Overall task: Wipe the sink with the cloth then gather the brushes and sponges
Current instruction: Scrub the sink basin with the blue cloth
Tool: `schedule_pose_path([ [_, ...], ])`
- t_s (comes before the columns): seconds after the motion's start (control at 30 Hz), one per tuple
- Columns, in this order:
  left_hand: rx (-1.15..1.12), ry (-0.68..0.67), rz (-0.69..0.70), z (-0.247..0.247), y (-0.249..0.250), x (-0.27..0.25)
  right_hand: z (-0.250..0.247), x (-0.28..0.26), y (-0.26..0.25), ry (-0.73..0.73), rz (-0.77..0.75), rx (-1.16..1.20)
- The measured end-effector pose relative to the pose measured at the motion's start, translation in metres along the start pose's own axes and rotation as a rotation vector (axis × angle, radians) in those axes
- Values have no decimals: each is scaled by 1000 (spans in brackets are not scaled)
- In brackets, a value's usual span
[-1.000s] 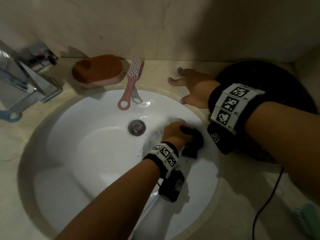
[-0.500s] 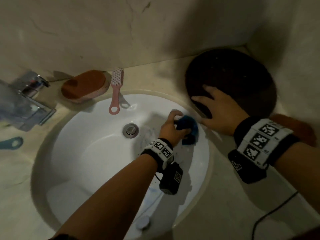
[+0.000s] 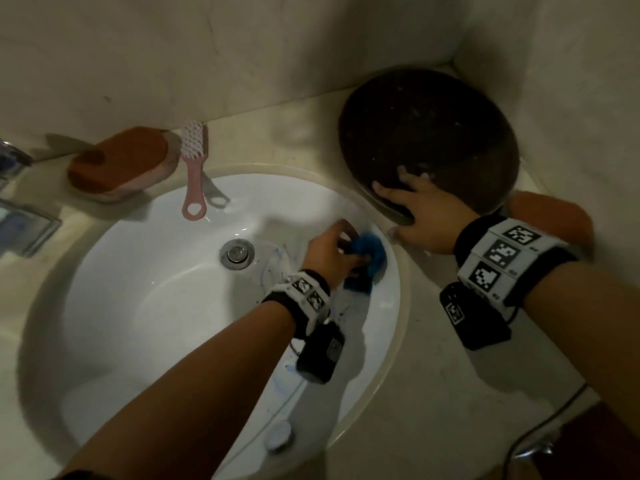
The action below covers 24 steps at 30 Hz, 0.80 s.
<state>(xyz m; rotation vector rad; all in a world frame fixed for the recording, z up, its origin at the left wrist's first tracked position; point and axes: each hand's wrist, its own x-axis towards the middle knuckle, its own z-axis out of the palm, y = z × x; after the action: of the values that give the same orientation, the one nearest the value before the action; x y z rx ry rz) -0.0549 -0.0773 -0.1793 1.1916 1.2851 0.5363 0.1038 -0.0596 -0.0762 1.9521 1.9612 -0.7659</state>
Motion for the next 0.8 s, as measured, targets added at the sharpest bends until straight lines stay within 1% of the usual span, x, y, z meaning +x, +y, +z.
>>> schedule_pose_path([
  [0.07,165,-134,32,2,-14,-12,1,1,0,9,1,3],
  [0.1,252,-177,59,1,-20,-15,1,1,0,11,6,7],
  [0.13,322,-194,92,0,-22,-14,1,0,-1,15,11,8],
  [0.17,342,-185,121,0,-20,-12,1,0,-1,17,15,4],
  [0.2,303,-151,139,-1,-16,-8,1,0,-1,17,17,-3],
  [0.3,-5,12,83,0,3,3,1,0,-1,25,10,-5],
  [0.33,-42,18,73,0,4,5,2,0,-1,25,11,-2],
  [0.37,10,-28,77,0,4,4,2,1,-1,21,11,0],
  [0.47,440,-291,131,-3,-9,-14,2,1,-2,23,15,-9],
  [0.5,507,-341,134,-4,-14,-19,2,1,-2,23,21,-12],
  [0.53,515,-347,140,-3,-18,-22,2,1,-2,23,26,-15],
  [0.6,435,-278,161,-2,-18,-19,2,1,-2,18,31,-12],
  [0.7,123,-102,96,1,-5,-4,3,2,-1,29,22,-1],
  [0.73,83,-63,89,2,-2,-1,4,3,0,37,20,0],
  [0.77,104,-68,98,2,-2,-1,5,3,0,40,17,0],
  [0.8,179,-117,117,1,-4,-4,5,3,0,38,17,1],
])
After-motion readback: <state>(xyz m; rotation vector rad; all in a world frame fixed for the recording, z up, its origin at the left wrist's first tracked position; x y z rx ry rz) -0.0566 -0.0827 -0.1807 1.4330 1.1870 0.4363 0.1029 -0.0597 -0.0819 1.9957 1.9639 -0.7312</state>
